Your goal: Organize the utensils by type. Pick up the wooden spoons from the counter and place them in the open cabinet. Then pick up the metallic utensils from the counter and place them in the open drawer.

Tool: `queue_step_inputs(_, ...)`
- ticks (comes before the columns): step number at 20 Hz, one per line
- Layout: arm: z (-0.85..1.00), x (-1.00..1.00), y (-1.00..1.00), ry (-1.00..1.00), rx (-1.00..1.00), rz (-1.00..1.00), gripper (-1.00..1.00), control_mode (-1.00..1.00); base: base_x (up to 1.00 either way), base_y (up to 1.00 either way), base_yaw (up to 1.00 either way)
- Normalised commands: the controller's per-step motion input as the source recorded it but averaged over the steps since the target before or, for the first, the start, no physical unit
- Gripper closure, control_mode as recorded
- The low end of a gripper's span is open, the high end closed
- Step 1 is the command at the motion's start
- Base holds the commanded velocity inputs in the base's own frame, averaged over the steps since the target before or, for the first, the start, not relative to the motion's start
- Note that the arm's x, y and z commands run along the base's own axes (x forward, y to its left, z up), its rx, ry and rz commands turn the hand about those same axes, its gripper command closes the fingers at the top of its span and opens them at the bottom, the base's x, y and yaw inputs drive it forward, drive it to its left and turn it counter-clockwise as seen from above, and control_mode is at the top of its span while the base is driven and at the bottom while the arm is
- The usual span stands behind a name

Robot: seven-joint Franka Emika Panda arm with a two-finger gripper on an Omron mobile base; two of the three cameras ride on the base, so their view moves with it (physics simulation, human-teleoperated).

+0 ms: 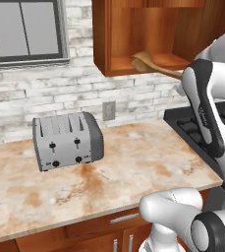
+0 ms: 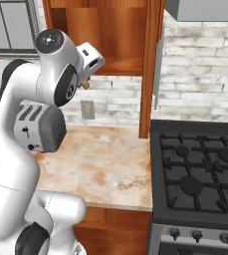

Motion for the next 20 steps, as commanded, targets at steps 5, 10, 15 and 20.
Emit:
queue_step_inputs(5,0.0,0.31,0.0,-0.04,0.0,0.0,1.0,-1.0,0.0,0.0,0.0)
queue_step_inputs(10,0.0,0.38,0.0,-0.01,0.0,0.0,1.0,-1.0,0.0,0.0,0.0)
queue_step_inputs(15,0.0,0.47,0.0,0.0,0.0,0.01,1.0,-1.0,0.0,0.0,0.0)
queue_step_inputs(20,-0.02,0.71,0.0,0.01,0.0,0.07,1.0,-1.0,0.0,0.0,0.0)
